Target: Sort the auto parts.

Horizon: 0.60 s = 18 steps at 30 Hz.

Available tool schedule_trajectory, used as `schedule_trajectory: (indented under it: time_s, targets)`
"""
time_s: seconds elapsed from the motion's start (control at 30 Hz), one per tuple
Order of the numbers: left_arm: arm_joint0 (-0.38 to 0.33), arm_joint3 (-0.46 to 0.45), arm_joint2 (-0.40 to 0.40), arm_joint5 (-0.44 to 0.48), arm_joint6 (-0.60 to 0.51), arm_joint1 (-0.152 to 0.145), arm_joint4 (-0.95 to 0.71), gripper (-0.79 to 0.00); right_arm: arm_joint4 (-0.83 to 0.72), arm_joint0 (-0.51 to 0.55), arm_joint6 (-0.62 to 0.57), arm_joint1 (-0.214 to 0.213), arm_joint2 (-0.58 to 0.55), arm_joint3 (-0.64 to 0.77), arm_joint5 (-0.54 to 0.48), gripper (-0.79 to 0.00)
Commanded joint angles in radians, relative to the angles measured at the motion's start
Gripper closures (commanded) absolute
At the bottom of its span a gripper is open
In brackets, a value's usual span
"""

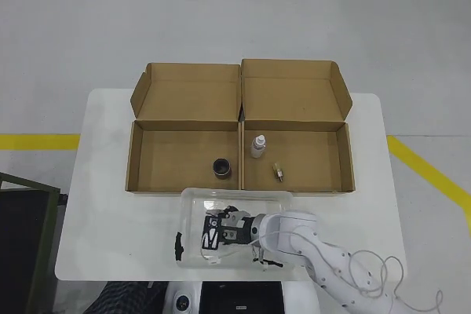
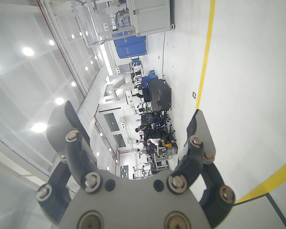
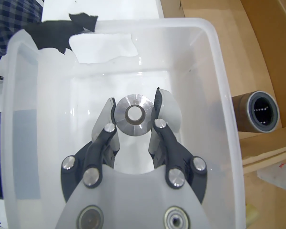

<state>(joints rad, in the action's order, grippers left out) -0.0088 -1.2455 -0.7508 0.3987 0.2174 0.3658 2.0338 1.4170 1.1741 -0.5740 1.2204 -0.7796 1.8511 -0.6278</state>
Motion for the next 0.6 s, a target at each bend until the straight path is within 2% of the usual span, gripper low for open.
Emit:
schedule_trajectory:
  time_s: [0.0,0.27,0.47,0.57]
  targets:
    - [0.0,0.0,0.0,0.0,0.0,0.0,0.0,-0.785,-0.014,0.016,0.034,-0.005,-0.024,0.018,0.0,0.0]
    - [0.0,0.0,0.0,0.0,0.0,0.0,0.0,-0.785,-0.084,0.095,0.191,-0.039,-0.159,0.069,-0.085,0.0]
    - [0.0,0.0,0.0,0.0,0.0,0.0,0.0,-0.785,-0.206,0.135,0.363,-0.061,-0.267,0.01,-0.206,0.0]
    - [0.0,0.0,0.0,0.0,0.0,0.0,0.0,-0.785,-0.234,0.149,0.421,-0.065,-0.288,-0.013,-0.231,0.0]
